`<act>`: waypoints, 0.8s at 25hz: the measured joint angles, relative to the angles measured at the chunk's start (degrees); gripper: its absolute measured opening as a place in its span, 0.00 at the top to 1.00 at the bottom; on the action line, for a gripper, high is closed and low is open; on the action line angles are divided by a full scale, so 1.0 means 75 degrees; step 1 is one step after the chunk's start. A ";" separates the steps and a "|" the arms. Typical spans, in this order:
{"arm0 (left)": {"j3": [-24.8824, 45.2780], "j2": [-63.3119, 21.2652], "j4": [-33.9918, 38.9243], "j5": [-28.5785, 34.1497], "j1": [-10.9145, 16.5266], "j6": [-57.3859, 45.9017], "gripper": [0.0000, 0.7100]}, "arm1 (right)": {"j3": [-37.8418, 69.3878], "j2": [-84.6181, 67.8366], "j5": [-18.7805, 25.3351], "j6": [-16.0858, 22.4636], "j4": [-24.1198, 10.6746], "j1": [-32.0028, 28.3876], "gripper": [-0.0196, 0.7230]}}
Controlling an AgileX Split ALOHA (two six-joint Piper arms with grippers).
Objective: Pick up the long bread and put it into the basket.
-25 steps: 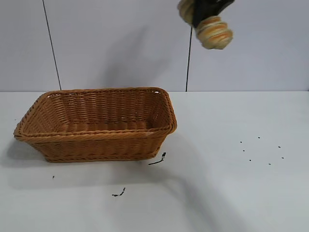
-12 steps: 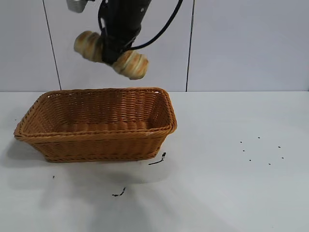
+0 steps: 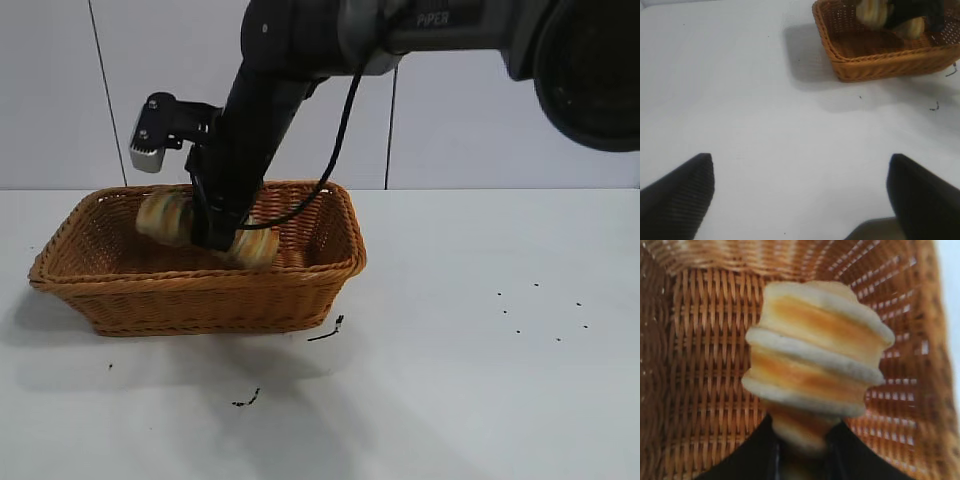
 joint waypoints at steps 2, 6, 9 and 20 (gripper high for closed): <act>0.0000 0.0000 0.0000 0.0000 0.0000 0.0000 0.02 | 0.0000 -0.0038 0.0000 0.0018 0.0000 0.0000 0.21; 0.0000 0.0000 0.0000 0.0000 0.0000 0.0000 0.02 | 0.0000 -0.0238 0.0008 0.0040 0.0004 0.0000 0.16; 0.0000 0.0000 0.0000 0.0000 0.0000 0.0000 0.02 | 0.0000 -0.0620 0.0051 0.0239 0.0010 -0.0032 0.15; 0.0000 0.0000 0.0000 0.0000 0.0000 0.0000 0.02 | -0.0059 -0.1742 0.0528 0.7118 -0.0513 -0.0857 0.15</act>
